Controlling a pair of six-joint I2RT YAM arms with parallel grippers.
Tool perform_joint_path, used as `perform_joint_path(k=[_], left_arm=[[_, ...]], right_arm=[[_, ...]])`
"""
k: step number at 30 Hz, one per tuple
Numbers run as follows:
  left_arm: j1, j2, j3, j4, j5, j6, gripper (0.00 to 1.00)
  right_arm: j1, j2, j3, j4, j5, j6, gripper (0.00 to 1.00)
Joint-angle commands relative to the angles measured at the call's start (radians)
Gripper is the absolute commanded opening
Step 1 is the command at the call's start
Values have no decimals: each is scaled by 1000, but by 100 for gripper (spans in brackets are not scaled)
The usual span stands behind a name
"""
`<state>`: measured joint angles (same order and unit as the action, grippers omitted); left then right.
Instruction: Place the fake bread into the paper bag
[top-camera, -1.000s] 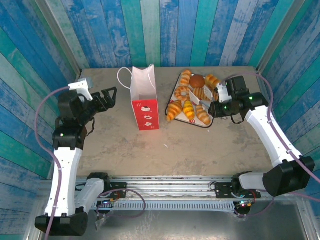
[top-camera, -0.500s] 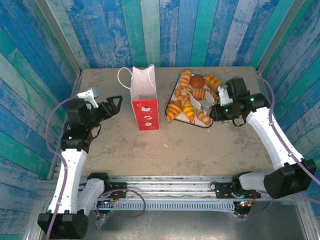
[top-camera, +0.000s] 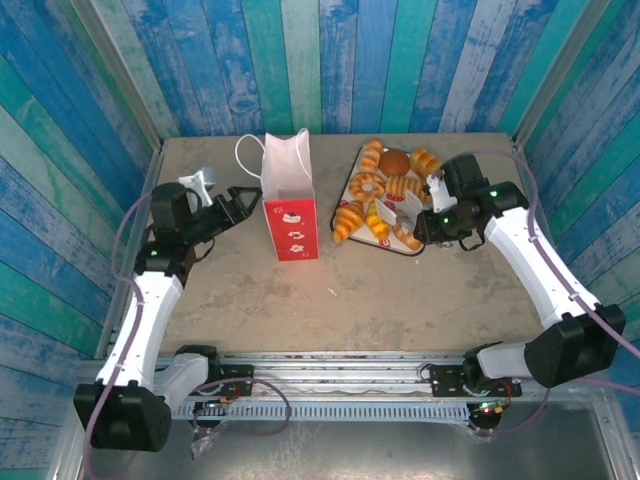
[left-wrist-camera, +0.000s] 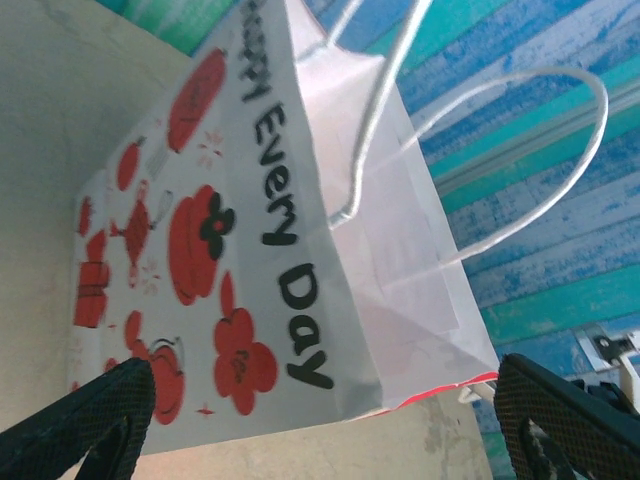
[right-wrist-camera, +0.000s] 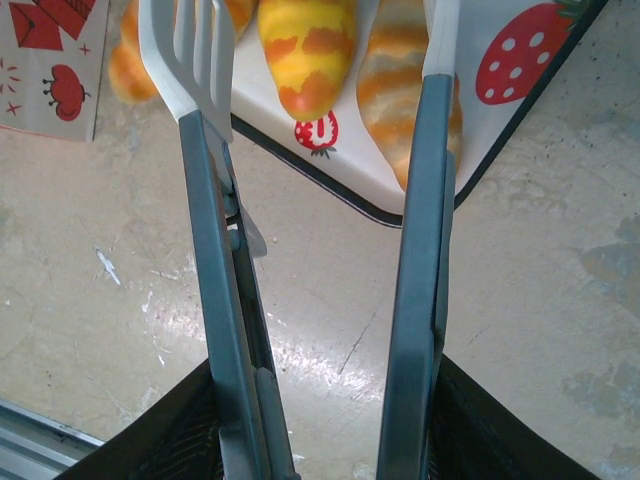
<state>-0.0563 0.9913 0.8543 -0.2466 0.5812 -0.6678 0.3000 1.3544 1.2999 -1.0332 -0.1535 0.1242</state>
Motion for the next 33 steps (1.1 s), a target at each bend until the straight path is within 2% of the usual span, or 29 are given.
perform_joint_path(k=[1, 7, 33], left_arm=[[-42, 45, 48, 56, -11, -1, 91], [-49, 87, 27, 171, -39, -51, 90], [-51, 127, -3, 190, -75, -16, 78]], right_arm=[[10, 16, 40, -16, 12, 10, 50], [19, 53, 46, -21, 30, 11, 50], [94, 227, 86, 45, 43, 29, 46]])
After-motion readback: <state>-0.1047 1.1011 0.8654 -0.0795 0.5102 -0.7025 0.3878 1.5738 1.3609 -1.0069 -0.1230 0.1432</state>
